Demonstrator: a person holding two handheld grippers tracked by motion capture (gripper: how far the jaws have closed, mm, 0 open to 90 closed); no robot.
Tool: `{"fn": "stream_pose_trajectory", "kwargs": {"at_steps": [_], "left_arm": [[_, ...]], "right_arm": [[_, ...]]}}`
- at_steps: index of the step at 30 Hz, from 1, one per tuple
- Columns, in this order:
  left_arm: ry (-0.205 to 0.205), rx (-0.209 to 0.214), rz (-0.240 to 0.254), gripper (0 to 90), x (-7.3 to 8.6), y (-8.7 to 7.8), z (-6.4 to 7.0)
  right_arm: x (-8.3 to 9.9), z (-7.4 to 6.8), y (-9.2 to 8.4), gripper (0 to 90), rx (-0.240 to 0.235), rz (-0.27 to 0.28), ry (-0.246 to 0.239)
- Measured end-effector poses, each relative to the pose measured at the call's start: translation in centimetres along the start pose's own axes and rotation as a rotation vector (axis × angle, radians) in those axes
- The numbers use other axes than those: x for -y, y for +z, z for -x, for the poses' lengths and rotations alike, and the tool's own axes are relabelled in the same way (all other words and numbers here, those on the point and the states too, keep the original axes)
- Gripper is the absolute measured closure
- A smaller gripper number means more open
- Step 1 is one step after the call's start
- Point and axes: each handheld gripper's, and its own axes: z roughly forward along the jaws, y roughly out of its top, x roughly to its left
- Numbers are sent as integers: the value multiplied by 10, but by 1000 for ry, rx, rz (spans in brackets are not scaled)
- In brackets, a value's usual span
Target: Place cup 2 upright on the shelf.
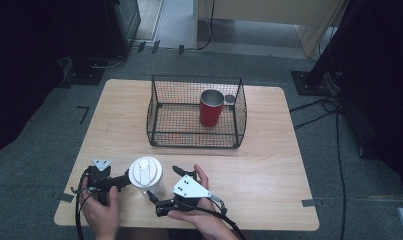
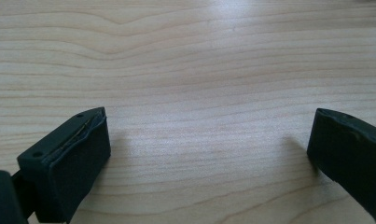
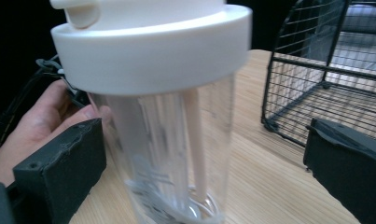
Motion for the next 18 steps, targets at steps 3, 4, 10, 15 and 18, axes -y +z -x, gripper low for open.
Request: {"fn": "stream_pose_trajectory", "kwargs": {"at_steps": [3, 4, 10, 15, 18], "left_arm": [[0, 0, 0, 1, 0, 0, 0], [0, 0, 0, 1, 0, 0, 0], [2, 0, -1, 1, 0, 0, 0], [2, 0, -1, 1, 0, 0, 0], [1, 0, -1, 1, 0, 0, 0]], "right_arm": [[0, -3, 4, 0, -4, 2, 1], [-1, -5, 8, 0, -9, 4, 4], [-4, -9, 19, 0, -14, 13, 11], [-8, -12, 26, 0, -8, 23, 11], [-9, -13, 29, 0, 0, 26, 9]]}}
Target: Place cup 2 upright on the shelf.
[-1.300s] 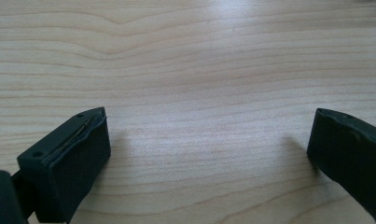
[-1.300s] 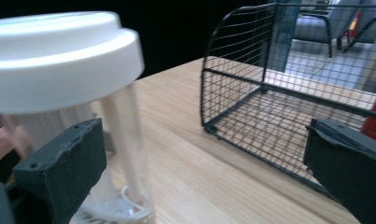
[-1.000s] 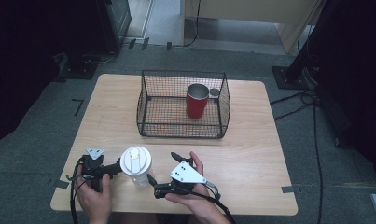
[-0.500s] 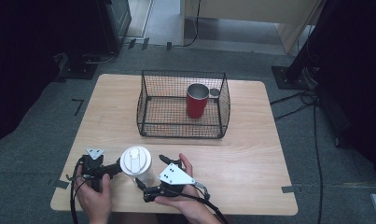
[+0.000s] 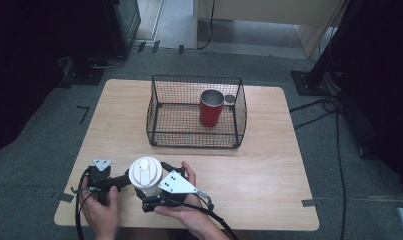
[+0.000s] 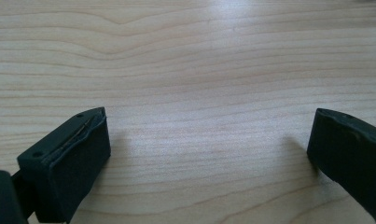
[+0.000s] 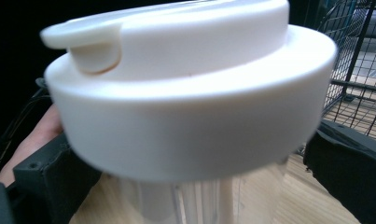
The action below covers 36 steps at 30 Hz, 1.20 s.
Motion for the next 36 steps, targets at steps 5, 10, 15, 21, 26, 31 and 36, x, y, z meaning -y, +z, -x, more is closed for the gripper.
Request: {"fn": "stream_pose_trajectory", "kwargs": {"at_steps": [5, 10, 15, 21, 26, 31, 36], "left_arm": [[-1, 0, 1, 1, 0, 0, 0], [-1, 0, 1, 1, 0, 0, 0], [-1, 0, 1, 1, 0, 0, 0], [-1, 0, 1, 1, 0, 0, 0], [-1, 0, 0, 1, 0, 0, 0], [0, 1, -2, 1, 0, 0, 0], [0, 0, -1, 1, 0, 0, 0]], "right_arm": [[0, -2, 6, 0, 5, -1, 2], [0, -2, 10, 21, 18, 0, 18], [-2, -5, 10, 146, 11, 16, 13], [-3, -5, 8, 154, 5, 28, -9], [-6, -2, 5, 158, 6, 50, 10], [-9, 0, 3, 159, 10, 67, 10], [-13, 3, 0, 159, 18, 81, 4]]}}
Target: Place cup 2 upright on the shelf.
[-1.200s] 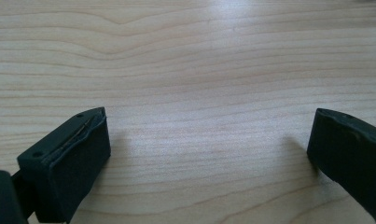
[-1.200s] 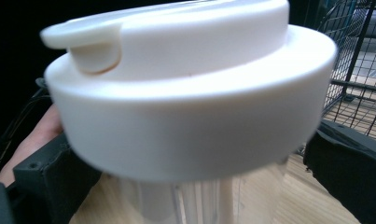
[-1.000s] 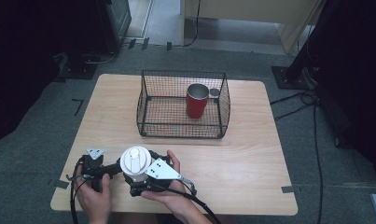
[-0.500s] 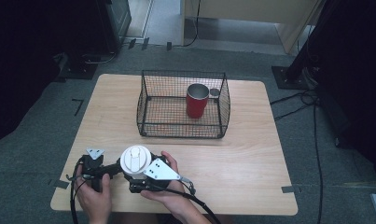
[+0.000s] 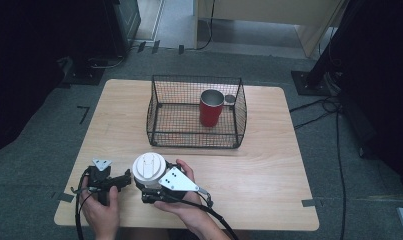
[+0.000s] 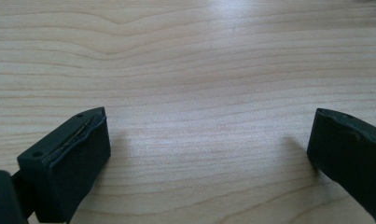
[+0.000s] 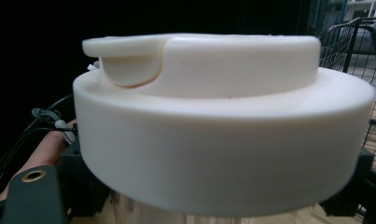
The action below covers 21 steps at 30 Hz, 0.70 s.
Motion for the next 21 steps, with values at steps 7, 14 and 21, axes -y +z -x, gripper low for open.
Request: {"fn": "stream_pose_trajectory", "kwargs": {"at_steps": [7, 14, 21], "left_arm": [[-1, 0, 0, 1, 0, 0, 0], [0, 0, 0, 1, 0, 0, 0], [-1, 0, 0, 1, 0, 0, 0]], "right_arm": [[-9, 5, -3, 159, 18, 14, 11], [-24, 13, -5, 159, 42, 56, -8], [-39, 22, -6, 159, 87, 106, -10]]}}
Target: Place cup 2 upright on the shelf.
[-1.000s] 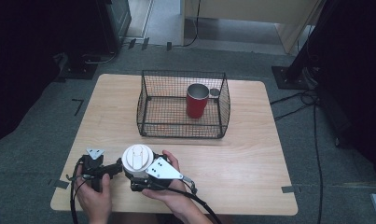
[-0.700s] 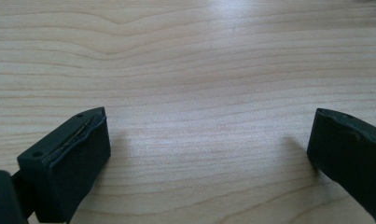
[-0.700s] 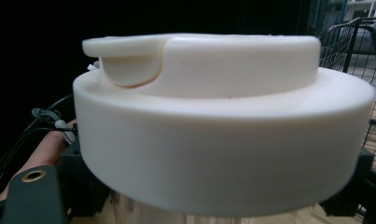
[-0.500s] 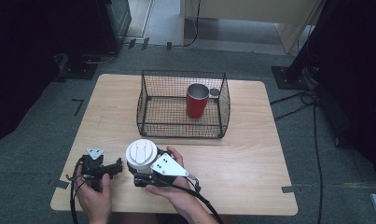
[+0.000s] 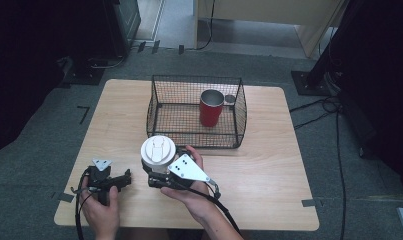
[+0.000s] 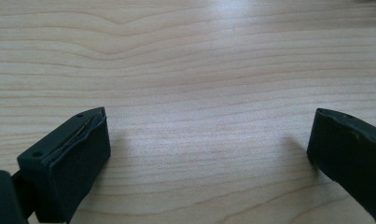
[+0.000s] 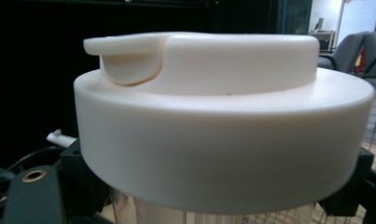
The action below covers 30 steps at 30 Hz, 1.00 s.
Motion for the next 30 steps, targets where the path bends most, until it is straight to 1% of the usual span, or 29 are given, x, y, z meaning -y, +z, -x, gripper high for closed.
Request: {"fn": "stream_pose_trajectory", "kwargs": {"at_steps": [4, 5, 8, 9, 10, 13, 15, 16, 17, 18, 20, 21, 23, 30], "left_arm": [[0, 0, 0, 1, 0, 0, 0], [1, 0, 0, 1, 0, 0, 0], [0, 0, -1, 1, 0, 0, 0], [0, 0, -1, 1, 0, 0, 0], [1, 0, 0, 1, 0, 0, 0], [2, 0, 1, 1, 0, 0, 0], [3, 0, -1, 1, 0, 0, 0], [3, 0, -1, 1, 0, 0, 0], [3, 0, 0, 1, 0, 0, 0], [3, 0, -1, 1, 0, 0, 0], [3, 0, -1, 1, 0, 0, 0], [3, 0, -1, 1, 0, 0, 0], [0, 0, 0, 1, 0, 0, 0], [1, 1, -1, 1, 0, 0, 0]], "right_arm": [[-7, 6, 0, 160, 17, 16, -3], [-12, 10, 0, 159, 28, 29, -7], [-19, 15, 1, 159, 47, 47, -13], [-19, 15, 1, 159, 47, 47, -13], [-23, 19, 2, 160, 62, 56, -19], [-27, 23, 3, 159, 75, 62, -24], [-33, 29, 6, 159, 102, 75, -38], [-33, 29, 6, 159, 102, 75, -38], [-36, 34, 8, 159, 123, 78, -46], [-36, 34, 8, 159, 123, 78, -46], [-42, 40, 12, 159, 141, 92, -41], [-42, 40, 12, 159, 141, 92, -41], [-47, 46, 15, 159, 156, 102, -45], [-56, 55, 22, 159, 181, 131, -59]]}}
